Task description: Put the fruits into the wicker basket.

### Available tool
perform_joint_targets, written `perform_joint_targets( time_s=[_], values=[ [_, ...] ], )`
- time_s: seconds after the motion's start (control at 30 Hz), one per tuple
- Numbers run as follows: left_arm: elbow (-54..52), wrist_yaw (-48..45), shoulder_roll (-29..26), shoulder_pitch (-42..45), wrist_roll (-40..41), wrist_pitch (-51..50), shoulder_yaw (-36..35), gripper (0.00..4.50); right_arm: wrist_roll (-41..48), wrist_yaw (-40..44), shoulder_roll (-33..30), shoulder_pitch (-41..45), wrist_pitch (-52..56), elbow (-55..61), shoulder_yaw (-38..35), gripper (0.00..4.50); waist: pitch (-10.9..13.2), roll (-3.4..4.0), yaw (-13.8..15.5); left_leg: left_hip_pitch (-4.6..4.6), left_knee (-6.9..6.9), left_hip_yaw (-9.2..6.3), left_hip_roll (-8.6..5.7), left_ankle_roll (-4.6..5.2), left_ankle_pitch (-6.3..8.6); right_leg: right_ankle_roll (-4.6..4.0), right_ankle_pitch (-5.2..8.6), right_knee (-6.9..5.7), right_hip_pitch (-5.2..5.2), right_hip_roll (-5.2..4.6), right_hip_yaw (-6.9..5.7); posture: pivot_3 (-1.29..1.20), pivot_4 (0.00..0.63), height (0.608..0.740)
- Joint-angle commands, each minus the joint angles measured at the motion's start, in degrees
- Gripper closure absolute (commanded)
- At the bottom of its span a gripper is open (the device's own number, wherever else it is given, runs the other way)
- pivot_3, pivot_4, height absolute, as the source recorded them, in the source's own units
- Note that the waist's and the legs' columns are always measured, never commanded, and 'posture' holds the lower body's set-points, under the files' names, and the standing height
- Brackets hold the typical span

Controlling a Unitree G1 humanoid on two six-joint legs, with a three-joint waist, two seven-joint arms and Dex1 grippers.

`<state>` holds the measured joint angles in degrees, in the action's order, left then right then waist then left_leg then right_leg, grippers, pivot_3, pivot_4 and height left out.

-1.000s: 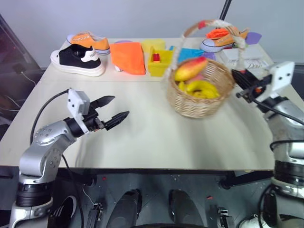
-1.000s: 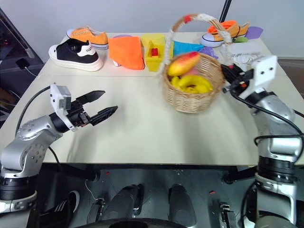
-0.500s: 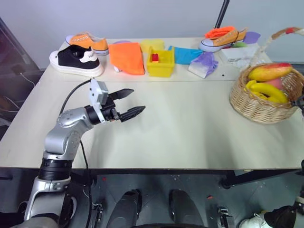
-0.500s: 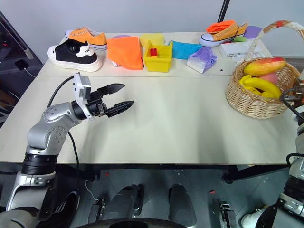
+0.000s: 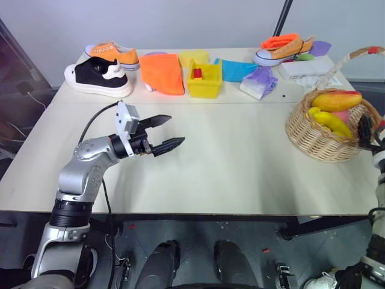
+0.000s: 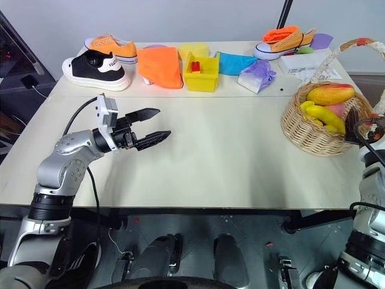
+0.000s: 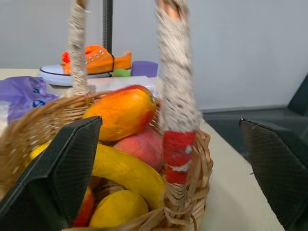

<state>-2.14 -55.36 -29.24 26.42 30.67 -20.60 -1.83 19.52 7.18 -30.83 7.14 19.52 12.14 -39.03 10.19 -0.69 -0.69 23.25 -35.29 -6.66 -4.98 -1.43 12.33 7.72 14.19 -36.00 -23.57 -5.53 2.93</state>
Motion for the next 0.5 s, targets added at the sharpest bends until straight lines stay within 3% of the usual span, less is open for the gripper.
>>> perform_joint_targets(
  time_s=[0.03,0.2,0.3,0.37,0.5],
  values=[
    [-0.39,-0.35,-0.46,-0.28,0.03,1.31,-1.55,0.0,1.88,-4.16,4.65,-3.52,3.67,13.35,0.79,0.03,-0.01,0.0,0.01,0.0,0.0,-0.03,0.01,0.0,0.0,0.0,0.0,0.0,0.01,0.0,-0.01,0.0,0.15,0.74],
    [0.46,0.49,-0.81,-0.7,-0.32,1.49,-2.73,0.0,1.76,-6.79,13.1,-8.59,1.99,25.47,6.04,0.03,-0.03,0.05,-0.06,-0.01,0.0,-0.03,0.01,0.0,0.0,0.0,0.0,-0.02,-0.01,-0.01,0.01,0.0,0.15,0.74],
    [0.39,2.44,-1.3,-2.23,-0.55,1.88,-4.85,0.0,-1.76,-2.6,14.67,-12.0,-2.63,28.6,15.88,0.03,-0.04,0.06,-0.2,-0.01,0.02,-0.05,0.01,-0.01,0.0,0.0,0.01,0.0,-0.02,0.0,-0.02,0.0,0.15,0.74],
    [-0.23,3.86,-1.56,-3.48,-0.44,1.69,-6.34,0.0,-1.07,1.06,13.84,-11.05,-3.31,27.48,20.37,0.03,-0.04,0.06,-0.37,-0.04,0.02,-0.04,0.02,-0.01,0.0,0.0,0.01,-0.02,-0.01,0.01,-0.01,0.0,0.15,0.74],
    [-1.62,8.52,-1.88,-6.89,-1.41,2.76,-10.19,0.0,2.25,16.21,6.35,-4.58,-2.72,20.57,28.93,0.03,-0.04,0.04,-0.49,-0.14,0.02,-0.01,0.02,0.0,0.0,-0.01,0.01,0.0,0.09,0.0,-0.01,0.0,0.15,0.74]
  ],
)
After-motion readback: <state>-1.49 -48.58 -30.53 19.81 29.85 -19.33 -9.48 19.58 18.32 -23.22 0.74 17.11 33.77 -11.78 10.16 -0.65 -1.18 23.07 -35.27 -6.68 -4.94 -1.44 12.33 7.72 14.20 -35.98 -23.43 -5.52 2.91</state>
